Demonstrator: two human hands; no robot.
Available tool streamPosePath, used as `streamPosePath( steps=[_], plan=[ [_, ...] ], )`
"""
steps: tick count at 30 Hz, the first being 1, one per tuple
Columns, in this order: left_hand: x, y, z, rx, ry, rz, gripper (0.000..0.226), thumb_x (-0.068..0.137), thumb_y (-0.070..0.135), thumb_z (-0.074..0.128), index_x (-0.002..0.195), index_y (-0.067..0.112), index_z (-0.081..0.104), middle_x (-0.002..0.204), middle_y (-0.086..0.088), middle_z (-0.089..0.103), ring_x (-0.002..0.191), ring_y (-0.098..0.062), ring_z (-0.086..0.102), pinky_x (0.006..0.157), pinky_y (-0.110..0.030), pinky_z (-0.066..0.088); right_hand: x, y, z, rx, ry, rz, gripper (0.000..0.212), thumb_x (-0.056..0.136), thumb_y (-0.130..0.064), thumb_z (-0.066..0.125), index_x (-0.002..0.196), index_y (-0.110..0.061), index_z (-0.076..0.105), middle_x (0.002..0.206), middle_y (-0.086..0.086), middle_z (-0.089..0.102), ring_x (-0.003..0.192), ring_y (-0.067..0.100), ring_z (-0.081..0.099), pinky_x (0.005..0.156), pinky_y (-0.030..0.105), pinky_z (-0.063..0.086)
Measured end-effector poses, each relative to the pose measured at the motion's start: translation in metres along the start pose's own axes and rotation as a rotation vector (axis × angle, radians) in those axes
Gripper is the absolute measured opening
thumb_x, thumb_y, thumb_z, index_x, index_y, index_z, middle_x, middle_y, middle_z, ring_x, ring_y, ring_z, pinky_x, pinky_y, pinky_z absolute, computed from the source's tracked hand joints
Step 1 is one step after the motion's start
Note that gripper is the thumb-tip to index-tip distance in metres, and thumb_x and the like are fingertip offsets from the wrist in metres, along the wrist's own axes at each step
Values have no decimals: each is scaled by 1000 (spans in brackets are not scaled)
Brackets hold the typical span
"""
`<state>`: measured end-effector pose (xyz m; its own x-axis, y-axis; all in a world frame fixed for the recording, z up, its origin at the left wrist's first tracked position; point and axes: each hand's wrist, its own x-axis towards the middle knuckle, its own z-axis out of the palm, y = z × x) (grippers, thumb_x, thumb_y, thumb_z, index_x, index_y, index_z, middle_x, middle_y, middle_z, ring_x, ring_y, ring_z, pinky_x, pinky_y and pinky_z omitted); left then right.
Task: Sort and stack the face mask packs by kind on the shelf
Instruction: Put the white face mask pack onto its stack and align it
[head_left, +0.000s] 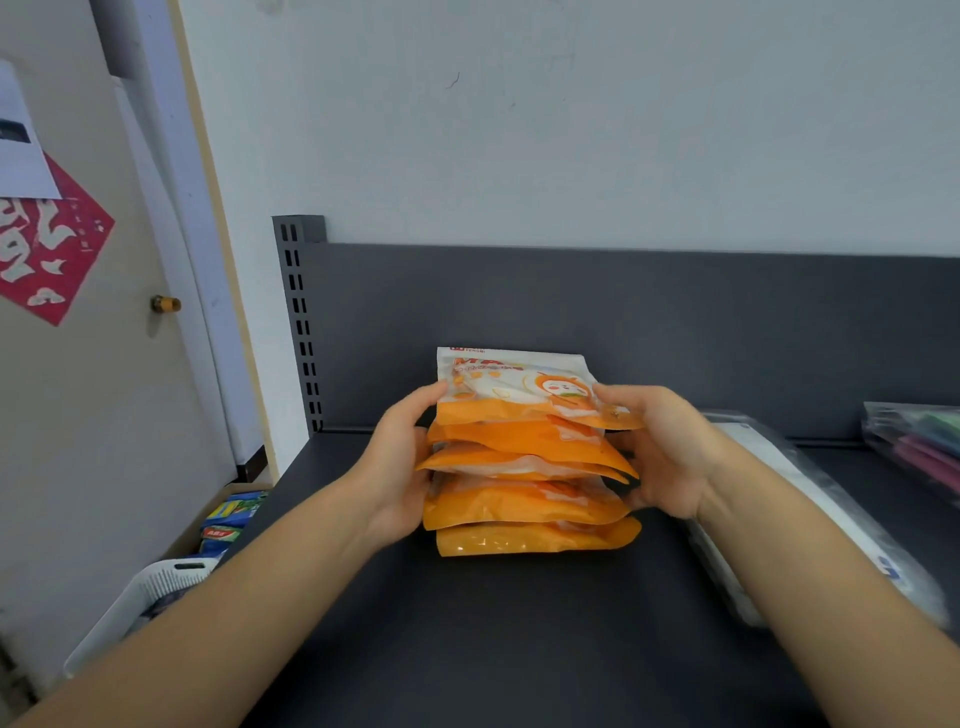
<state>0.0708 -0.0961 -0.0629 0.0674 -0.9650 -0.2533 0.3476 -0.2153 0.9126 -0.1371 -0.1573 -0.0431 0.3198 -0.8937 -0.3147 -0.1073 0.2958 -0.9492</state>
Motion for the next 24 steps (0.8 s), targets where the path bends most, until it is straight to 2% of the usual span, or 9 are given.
streamPosePath(
  steps=[3, 6, 8, 11, 13, 18, 22, 24],
  plan=[
    [3, -4, 2, -67, -35, 3, 51, 91, 56, 44, 119, 20, 68, 111, -10, 73, 107, -33, 65, 87, -46, 53, 2, 3, 3, 26, -17, 17, 43, 89, -40, 57, 126, -20, 58, 114, 10, 70, 103, 32, 67, 83, 47, 54],
    [6, -5, 0, -99, -41, -5, 52, 90, 55, 43, 120, 19, 67, 112, -10, 73, 107, -33, 65, 85, -45, 53, -1, 1, 1, 29, -50, 13, 42, 88, -39, 58, 125, -18, 59, 113, 11, 71, 103, 33, 67, 81, 47, 54],
    [8, -4, -2, -109, -39, -12, 53, 88, 55, 45, 120, 19, 66, 115, -11, 72, 109, -34, 64, 88, -46, 52, -2, -1, -2, 44, -60, 2, 48, 83, -45, 60, 124, -20, 60, 114, 11, 70, 103, 33, 66, 78, 47, 54],
    [11, -4, -6, -117, -32, -13, 55, 85, 52, 49, 125, 17, 61, 118, -12, 70, 109, -34, 64, 88, -46, 53, -1, -3, -7, 107, -42, 43, 65, 76, -58, 58, 128, -18, 57, 121, 14, 64, 109, 36, 61, 84, 52, 51],
    [14, -5, -7, -121, -31, -9, 59, 83, 54, 52, 128, 17, 58, 118, -11, 70, 110, -34, 64, 90, -47, 52, -1, -3, -7, 147, -36, 81, 68, 78, -62, 54, 129, -17, 56, 121, 14, 64, 110, 36, 60, 88, 53, 49],
    [18, -5, -7, -116, -37, -28, 53, 83, 52, 51, 122, 18, 63, 114, -12, 71, 103, -34, 65, 82, -44, 54, -3, -2, -3, 167, -77, 78, 59, 83, -60, 49, 126, -20, 59, 119, 13, 66, 109, 37, 61, 92, 58, 46],
    [22, -3, -7, -114, -48, -9, 48, 84, 49, 50, 117, 18, 66, 108, -12, 72, 99, -34, 66, 83, -44, 53, -6, -2, 0, 182, -100, 62, 60, 84, -64, 46, 122, -21, 63, 115, 11, 69, 103, 35, 64, 80, 53, 51],
    [24, -4, -7, -117, -44, -4, 46, 85, 49, 50, 114, 18, 66, 105, -11, 73, 97, -33, 66, 82, -43, 53, -5, -1, 1, 198, -113, 55, 62, 83, -67, 44, 122, -23, 63, 116, 10, 70, 104, 35, 64, 81, 52, 51]
  ],
)
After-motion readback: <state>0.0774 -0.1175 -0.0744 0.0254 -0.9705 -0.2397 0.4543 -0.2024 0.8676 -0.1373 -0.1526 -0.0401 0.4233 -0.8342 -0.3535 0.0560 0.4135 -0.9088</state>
